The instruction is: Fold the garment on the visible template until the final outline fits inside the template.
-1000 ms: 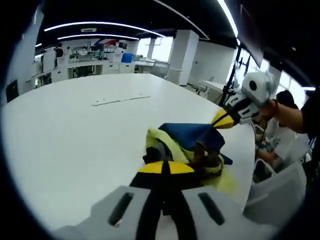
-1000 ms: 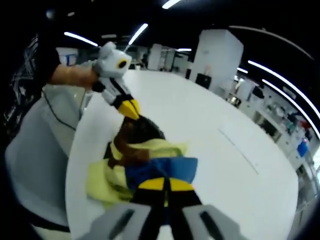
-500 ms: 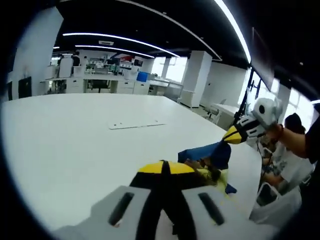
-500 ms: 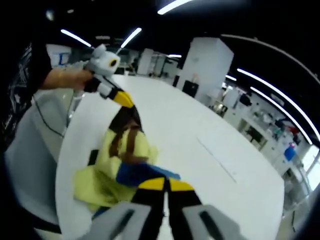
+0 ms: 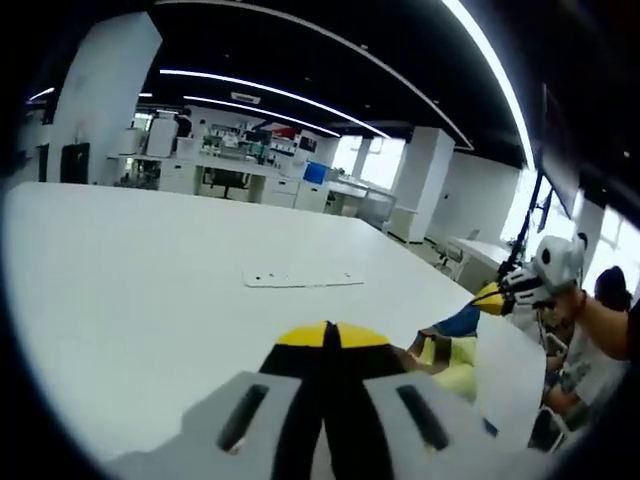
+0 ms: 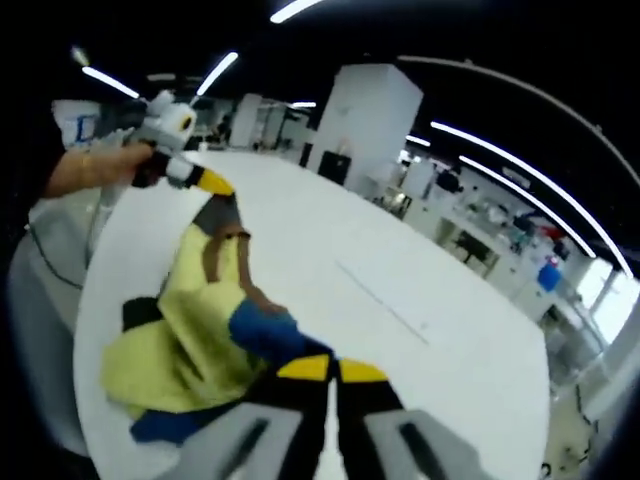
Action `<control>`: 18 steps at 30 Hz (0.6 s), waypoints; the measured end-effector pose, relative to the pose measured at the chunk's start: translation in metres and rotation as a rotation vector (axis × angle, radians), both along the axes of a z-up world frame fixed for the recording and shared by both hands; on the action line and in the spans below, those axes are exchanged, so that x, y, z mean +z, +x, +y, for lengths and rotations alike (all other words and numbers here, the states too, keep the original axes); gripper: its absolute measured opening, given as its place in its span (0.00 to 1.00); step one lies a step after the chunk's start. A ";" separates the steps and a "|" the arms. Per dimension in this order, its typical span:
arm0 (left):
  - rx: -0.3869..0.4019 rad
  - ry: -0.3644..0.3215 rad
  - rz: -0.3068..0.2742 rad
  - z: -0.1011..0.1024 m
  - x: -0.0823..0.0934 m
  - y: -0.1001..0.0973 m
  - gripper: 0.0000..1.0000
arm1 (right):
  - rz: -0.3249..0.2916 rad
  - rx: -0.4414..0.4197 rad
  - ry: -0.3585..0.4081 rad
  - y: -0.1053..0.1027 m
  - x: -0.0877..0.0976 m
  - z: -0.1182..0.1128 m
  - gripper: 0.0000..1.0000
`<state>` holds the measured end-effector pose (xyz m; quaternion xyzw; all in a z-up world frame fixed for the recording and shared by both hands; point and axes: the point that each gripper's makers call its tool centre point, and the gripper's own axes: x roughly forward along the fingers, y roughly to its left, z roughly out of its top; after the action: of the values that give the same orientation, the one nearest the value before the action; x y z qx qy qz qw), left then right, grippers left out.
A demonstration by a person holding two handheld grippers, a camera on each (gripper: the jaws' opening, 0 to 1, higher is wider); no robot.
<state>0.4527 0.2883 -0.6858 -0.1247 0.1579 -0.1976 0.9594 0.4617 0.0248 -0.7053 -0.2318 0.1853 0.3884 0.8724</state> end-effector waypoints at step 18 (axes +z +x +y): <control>0.067 -0.028 0.104 0.019 -0.064 0.067 0.00 | 0.128 -0.281 0.082 0.079 -0.063 -0.008 0.00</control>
<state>0.5197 0.3071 -0.7495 -0.1532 0.2005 -0.1607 0.9542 0.5409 0.0166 -0.7684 -0.1423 0.2551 0.2836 0.9134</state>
